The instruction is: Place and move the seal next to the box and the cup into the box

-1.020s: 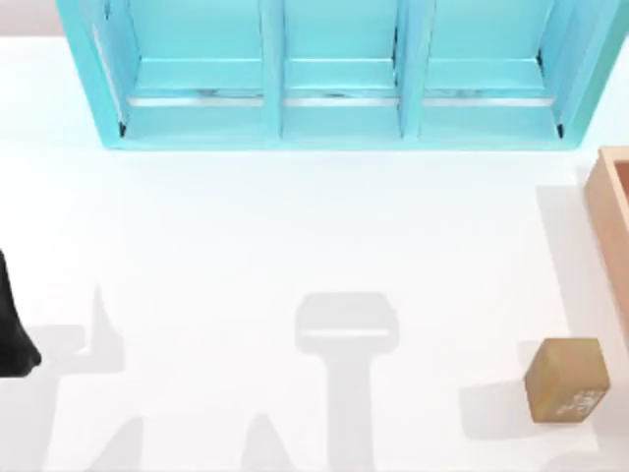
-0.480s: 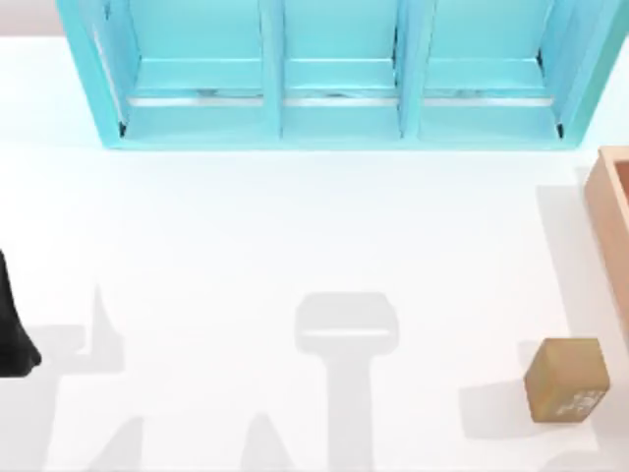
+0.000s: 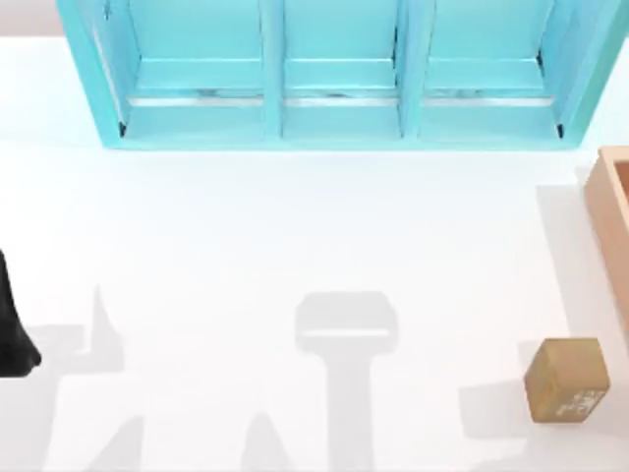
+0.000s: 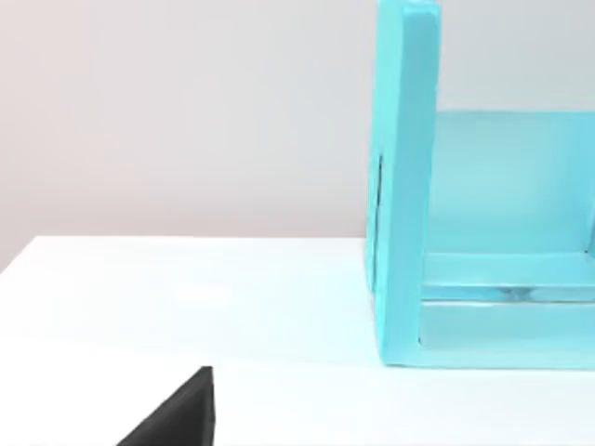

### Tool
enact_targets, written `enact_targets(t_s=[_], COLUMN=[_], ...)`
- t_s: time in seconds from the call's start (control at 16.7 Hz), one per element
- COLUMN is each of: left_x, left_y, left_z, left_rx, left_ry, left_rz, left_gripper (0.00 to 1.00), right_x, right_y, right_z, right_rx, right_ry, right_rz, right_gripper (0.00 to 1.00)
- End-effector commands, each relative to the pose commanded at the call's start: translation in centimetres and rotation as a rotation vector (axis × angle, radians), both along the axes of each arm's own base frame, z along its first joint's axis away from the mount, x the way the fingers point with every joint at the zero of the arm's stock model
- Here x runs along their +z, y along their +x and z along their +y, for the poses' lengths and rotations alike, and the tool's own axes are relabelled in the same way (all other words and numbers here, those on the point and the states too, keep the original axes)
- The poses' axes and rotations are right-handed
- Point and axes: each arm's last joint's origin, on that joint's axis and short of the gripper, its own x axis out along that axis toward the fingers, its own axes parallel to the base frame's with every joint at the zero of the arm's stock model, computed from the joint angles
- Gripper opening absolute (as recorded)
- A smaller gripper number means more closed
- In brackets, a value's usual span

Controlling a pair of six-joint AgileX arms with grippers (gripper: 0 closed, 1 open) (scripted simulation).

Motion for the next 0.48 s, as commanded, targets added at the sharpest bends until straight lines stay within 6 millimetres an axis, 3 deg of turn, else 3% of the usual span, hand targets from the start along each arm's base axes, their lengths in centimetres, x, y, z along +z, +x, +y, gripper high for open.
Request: enact_targets(t_s=[0.18,0.48], left_x=[0.0,0.0], left_y=[0.0,0.0], left_z=[0.0,0.0], left_rx=[0.000,0.000], left_ry=[0.000,0.000], left_rz=[0.000,0.000], left_gripper=[1.00,1.00], right_x=[2.0,2.4], right_y=[-0.8,-2.3], right_z=[0.7,1.3], right_rx=[-0.006,-0.027], right_ry=[0.011,0.023], right_rz=[0.059,0.171], right_gripper=[1.00,1.00])
